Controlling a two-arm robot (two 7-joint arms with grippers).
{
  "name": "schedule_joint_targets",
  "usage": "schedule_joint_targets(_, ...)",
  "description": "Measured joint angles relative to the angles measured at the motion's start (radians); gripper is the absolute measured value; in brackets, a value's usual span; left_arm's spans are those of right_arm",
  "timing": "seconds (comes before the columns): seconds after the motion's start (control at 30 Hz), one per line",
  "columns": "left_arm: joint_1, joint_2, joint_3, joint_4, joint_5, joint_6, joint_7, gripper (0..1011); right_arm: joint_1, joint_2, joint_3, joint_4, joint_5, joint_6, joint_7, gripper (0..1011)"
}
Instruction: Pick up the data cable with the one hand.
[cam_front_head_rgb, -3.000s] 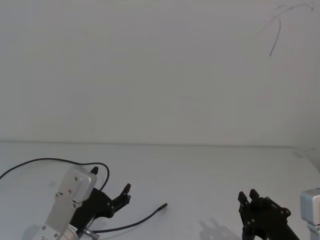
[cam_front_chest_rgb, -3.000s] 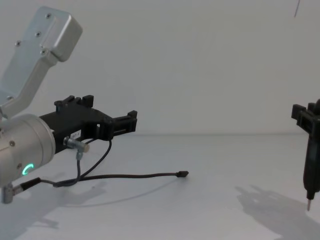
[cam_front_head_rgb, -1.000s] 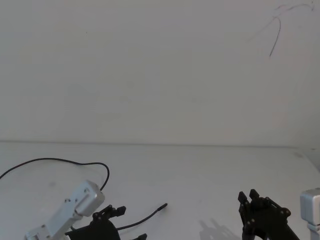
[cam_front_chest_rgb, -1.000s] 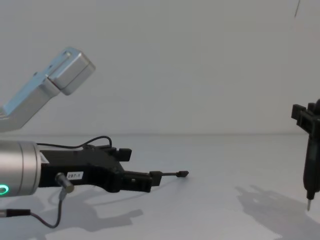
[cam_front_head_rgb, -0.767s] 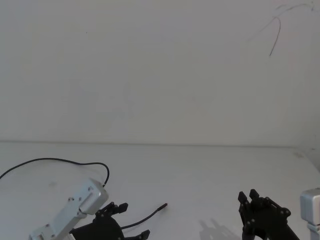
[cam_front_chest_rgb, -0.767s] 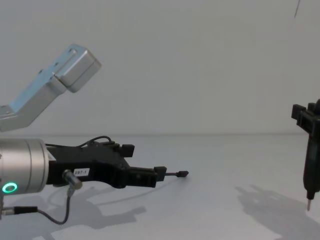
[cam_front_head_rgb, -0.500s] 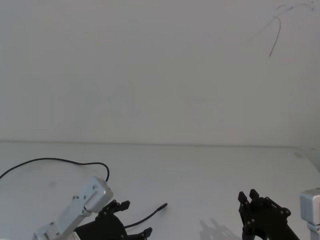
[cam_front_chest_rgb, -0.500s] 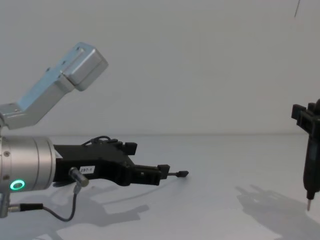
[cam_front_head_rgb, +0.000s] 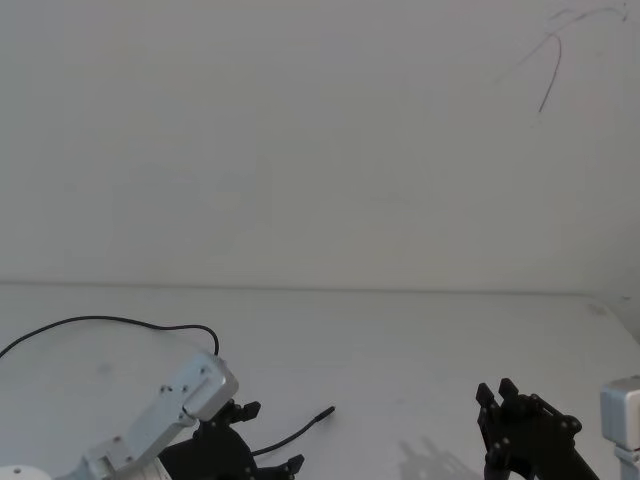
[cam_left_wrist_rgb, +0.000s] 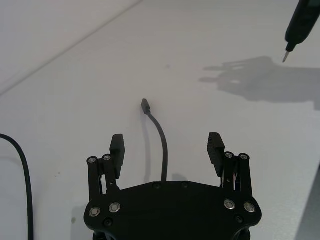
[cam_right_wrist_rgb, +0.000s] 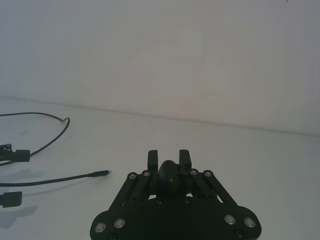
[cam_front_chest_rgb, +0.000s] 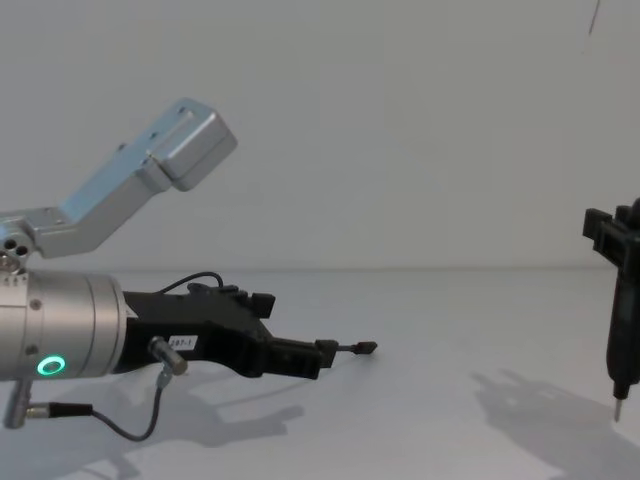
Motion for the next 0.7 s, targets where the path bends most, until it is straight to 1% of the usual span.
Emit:
schedule_joint_targets(0.47, -0.044, -0.032, 0.02, 0.063, 0.032, 0.033, -0.018, 1001, 0.0, 0.0, 0.0, 0.0, 0.0, 0.0, 0.0, 250)
schedule_joint_targets(0.7, -0.058, -0.045, 0.028, 0.083, 0.043, 0.045, -0.026, 1000, 0.0, 0.0, 0.0, 0.0, 0.0, 0.0, 0.0, 250)
